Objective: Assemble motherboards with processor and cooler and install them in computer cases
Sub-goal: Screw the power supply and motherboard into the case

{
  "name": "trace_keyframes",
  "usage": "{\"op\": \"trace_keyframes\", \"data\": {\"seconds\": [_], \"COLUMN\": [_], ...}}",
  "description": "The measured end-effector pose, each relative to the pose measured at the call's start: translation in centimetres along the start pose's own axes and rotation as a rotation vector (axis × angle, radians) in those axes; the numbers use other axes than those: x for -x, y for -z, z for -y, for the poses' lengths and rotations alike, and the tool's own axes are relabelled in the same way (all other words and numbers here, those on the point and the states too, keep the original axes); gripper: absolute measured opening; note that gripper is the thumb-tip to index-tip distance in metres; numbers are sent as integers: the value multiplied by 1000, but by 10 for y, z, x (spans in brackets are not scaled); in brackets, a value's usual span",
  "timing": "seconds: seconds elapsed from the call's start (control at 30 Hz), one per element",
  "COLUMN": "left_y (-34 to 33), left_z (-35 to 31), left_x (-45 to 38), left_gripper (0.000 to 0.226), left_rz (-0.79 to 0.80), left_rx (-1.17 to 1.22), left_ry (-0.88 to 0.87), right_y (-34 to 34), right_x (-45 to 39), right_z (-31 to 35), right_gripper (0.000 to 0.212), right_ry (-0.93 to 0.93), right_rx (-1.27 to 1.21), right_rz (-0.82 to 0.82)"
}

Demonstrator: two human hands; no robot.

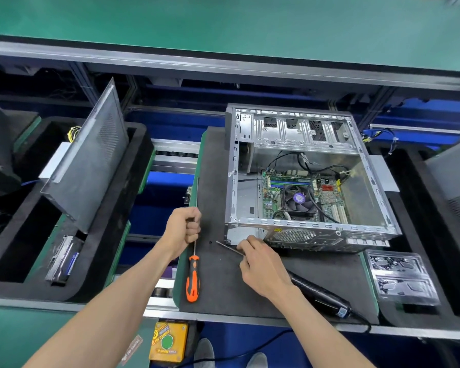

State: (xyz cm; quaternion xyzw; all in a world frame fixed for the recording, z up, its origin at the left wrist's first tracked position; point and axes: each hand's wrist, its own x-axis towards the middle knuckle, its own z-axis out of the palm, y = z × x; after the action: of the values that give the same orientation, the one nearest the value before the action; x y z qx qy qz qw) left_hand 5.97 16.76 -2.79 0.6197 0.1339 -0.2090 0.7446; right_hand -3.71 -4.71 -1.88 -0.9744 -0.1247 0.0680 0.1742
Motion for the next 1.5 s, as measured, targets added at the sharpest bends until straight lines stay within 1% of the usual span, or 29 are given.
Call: {"op": "trace_keyframes", "data": {"seconds": [0.03,0.07,0.1,0.13,0.2,0.23,0.27,0.3,0.33,0.4,0.43,0.53,0.63,0.7,0.73,0.77,0.8,0.83,0.87,0.9,0.97,1.03,1.1,1.2,1.3,1.4,1.47,1.5], "left_y": [4,6,6,5,2,0,-1,-1,-1,-3,-4,-7,-4,-3,-5,-7,-10,-12,-15,-15,-12,-2,11,29,41,46,48,49], "left_z": [-2,-2,-1,1,6,9,12,14,15,14,13,14,16,18,18,18,18,17,15,12,4,-4,-9,-11,-10,-8,-6,-5], "left_x": [2,4,5,5,2,1,-1,-2,-2,-4,-5,-5,-5,-6,-6,-5,-5,-4,-3,-1,4,12,21,33,41,48,54,56], "left_gripper": [14,13,14,16,14,8,13,20,23,20,18,16,16,18,17,16,13,10,11,15,22,28,30,22,32,41,40,36], "left_rz": [32,51,49,50,80,126,158,175,177,179,187,187,137,104,99,99,97,82,42,-17,-92,-81,-70,-8,21,36,34,37], "left_rx": [110,108,-6,-229,-842,-1056,-1179,-1238,-1274,-1380,-1429,-1461,-1403,-1408,-1429,-1441,-1422,-1353,-1230,-1051,-550,-82,211,419,493,598,678,721], "left_ry": [36,51,32,-18,-172,-221,-241,-244,-243,-276,-296,-326,-323,-344,-359,-368,-363,-338,-295,-242,-125,-40,18,90,176,242,252,252], "right_y": [0,1,1,1,4,8,12,15,18,25,28,40,54,67,74,79,83,85,86,86,83,81,81,85,95,108,111,110], "right_x": [-1,-2,-2,-2,-1,0,1,2,3,3,3,2,-2,-10,-15,-19,-23,-26,-28,-31,-34,-35,-36,-34,-39,-54,-64,-67], "right_z": [0,0,0,0,2,4,6,8,7,6,6,8,9,9,8,7,7,7,6,5,4,2,2,4,8,14,19,21], "right_gripper": [26,27,27,27,27,26,24,22,20,17,19,22,27,28,27,26,24,22,23,26,35,41,40,36,36,38,39,39], "right_ry": [2,-1,-2,2,23,37,64,104,156,276,324,415,389,295,252,217,188,167,155,155,189,215,226,221,198,184,167,155], "right_rx": [3,-1,-6,-12,-7,3,10,12,20,44,52,75,82,131,159,173,167,146,131,147,255,315,294,264,272,274,269,269], "right_rz": [0,-2,-3,-10,-35,-55,-91,-156,-242,-417,-474,-580,-690,-700,-647,-555,-439,-330,-246,-194,-155,-155,-171,-215,-279,-294,-280,-267]}}
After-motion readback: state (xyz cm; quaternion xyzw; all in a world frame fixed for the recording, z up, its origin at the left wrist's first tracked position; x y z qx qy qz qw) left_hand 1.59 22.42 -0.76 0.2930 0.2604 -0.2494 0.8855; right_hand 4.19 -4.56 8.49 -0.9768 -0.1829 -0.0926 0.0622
